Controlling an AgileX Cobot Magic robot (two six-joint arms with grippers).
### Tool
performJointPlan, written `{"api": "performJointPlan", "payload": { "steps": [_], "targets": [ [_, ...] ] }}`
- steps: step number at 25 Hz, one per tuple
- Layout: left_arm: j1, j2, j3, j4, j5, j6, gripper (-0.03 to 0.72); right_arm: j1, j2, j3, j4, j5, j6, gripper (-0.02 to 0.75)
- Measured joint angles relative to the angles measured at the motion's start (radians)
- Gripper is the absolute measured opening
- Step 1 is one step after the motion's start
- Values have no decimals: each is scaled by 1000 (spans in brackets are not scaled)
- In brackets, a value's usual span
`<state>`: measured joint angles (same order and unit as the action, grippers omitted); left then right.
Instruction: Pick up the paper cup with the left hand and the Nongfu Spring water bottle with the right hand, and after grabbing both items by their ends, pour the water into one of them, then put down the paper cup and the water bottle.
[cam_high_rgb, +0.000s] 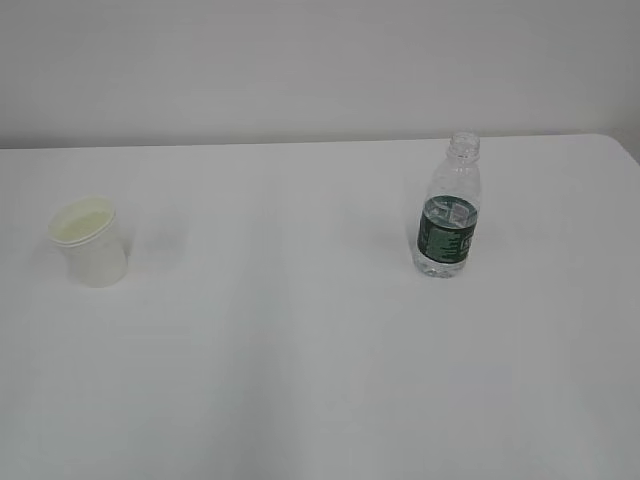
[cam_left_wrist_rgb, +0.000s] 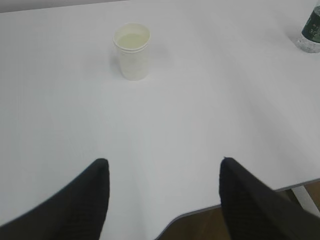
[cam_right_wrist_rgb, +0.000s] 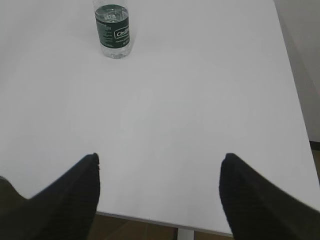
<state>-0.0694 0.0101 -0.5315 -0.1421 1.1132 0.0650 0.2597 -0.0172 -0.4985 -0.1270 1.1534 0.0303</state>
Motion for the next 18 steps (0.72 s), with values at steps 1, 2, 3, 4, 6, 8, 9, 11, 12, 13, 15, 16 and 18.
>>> {"api": "performJointPlan", "payload": {
  "steps": [1, 2, 3, 4, 6, 8, 9, 11, 12, 13, 15, 16, 18],
  "targets": [
    [0, 0, 0, 0, 0, 0, 491, 0, 0, 0, 0, 0, 0, 566],
    [0, 0, 0, 0, 0, 0, 494, 0, 0, 0, 0, 0, 0, 566],
    [0, 0, 0, 0, 0, 0, 498, 0, 0, 0, 0, 0, 0, 566],
    [0, 0, 0, 0, 0, 0, 508, 0, 0, 0, 0, 0, 0, 566],
    [0, 0, 0, 0, 0, 0, 540, 0, 0, 0, -1, 0, 0, 566],
    [0, 0, 0, 0, 0, 0, 581, 0, 0, 0, -1, 0, 0, 566],
    [0, 0, 0, 0, 0, 0, 593, 0, 0, 0, -1, 0, 0, 566],
    [0, 0, 0, 0, 0, 0, 603, 0, 0, 0, -1, 0, 0, 566],
    [0, 0, 0, 0, 0, 0, 605, 0, 0, 0, -1, 0, 0, 566],
    [0, 0, 0, 0, 0, 0, 605, 0, 0, 0, -1, -1, 0, 566],
    [0, 0, 0, 0, 0, 0, 605, 0, 0, 0, -1, -1, 0, 566],
    [0, 0, 0, 0, 0, 0, 605, 0, 0, 0, -1, -1, 0, 566],
    [0, 0, 0, 0, 0, 0, 605, 0, 0, 0, -1, -1, 0, 566]
  ]
}}
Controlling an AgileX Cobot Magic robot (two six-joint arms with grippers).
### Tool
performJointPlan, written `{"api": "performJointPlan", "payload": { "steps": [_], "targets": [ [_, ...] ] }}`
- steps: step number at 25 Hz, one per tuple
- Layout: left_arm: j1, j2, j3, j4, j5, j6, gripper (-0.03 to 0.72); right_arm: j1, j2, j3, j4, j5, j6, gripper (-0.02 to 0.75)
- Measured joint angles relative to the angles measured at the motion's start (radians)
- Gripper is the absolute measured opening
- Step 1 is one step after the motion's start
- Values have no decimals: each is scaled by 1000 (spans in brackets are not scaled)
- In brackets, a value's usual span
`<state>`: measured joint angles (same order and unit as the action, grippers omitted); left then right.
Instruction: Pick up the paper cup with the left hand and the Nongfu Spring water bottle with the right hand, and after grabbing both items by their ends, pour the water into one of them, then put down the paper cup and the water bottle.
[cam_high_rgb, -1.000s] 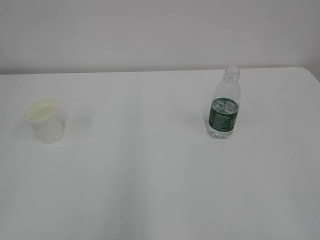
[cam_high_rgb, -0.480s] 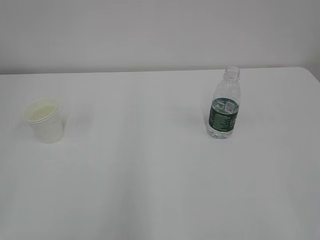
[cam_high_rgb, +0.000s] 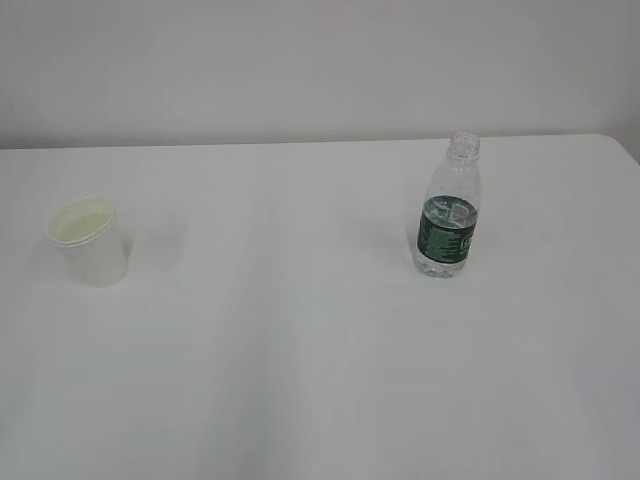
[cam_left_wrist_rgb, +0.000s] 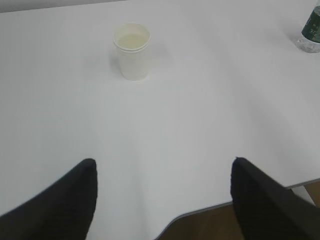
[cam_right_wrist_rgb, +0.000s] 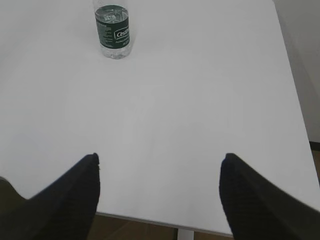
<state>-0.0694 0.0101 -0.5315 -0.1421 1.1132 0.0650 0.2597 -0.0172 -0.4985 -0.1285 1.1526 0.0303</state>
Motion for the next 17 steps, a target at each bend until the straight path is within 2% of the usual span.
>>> {"api": "performJointPlan", "payload": {
  "steps": [17],
  "targets": [
    [0, 0, 0, 0, 0, 0, 591, 0, 0, 0, 0, -2, 0, 566]
  ]
}}
